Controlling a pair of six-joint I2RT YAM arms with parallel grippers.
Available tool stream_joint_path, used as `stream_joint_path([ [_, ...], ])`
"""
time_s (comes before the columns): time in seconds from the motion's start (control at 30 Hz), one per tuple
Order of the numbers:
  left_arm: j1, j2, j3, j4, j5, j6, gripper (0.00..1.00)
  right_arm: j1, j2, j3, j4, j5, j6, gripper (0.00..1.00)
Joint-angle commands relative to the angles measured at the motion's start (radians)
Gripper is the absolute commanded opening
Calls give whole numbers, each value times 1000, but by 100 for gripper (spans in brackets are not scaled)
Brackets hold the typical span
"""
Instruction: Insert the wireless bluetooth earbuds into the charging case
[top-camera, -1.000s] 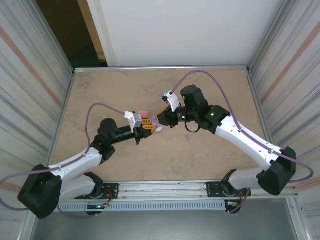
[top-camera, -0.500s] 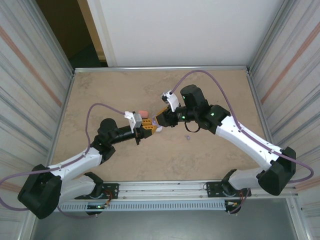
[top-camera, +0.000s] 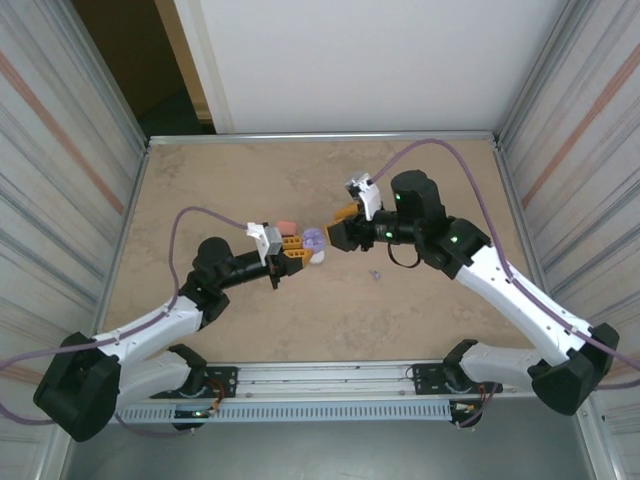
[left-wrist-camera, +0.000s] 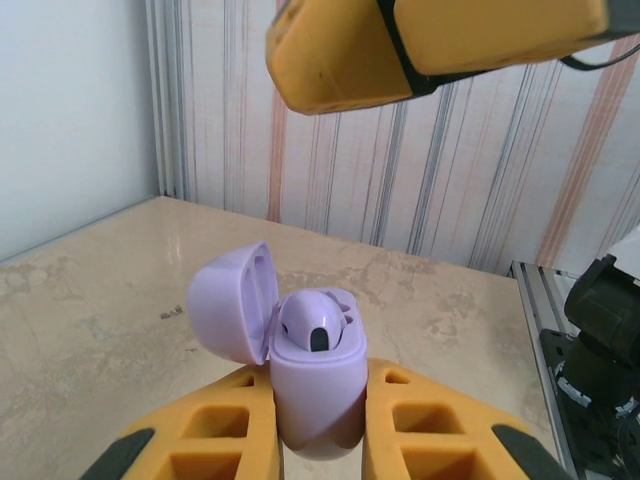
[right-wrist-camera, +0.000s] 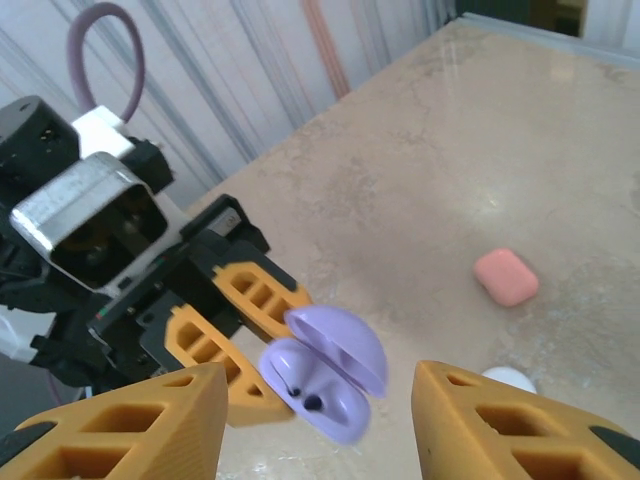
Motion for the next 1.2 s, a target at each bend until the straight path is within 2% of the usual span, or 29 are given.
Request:
stream_joint_path([
  [0.0,-8,-39,15,8,-25,22,0,-39,-55,-46,31,-12,39,51],
  [0.3,-7,-92,9,-30,-62,46,0,-143,-200,-168,68,-50,99,65],
  [0.47,-8,-111,13,-48,-72,57,0,-198,-282,-243,134,-85,172,82],
  [0.6,-8,-130,10,-69,-84,67,0,-237,-349,-297,174,-84,211,99],
  [1.17,-7,-197,9,-115,-111,95,0,-284,-404,-363,126,-39,201,99],
])
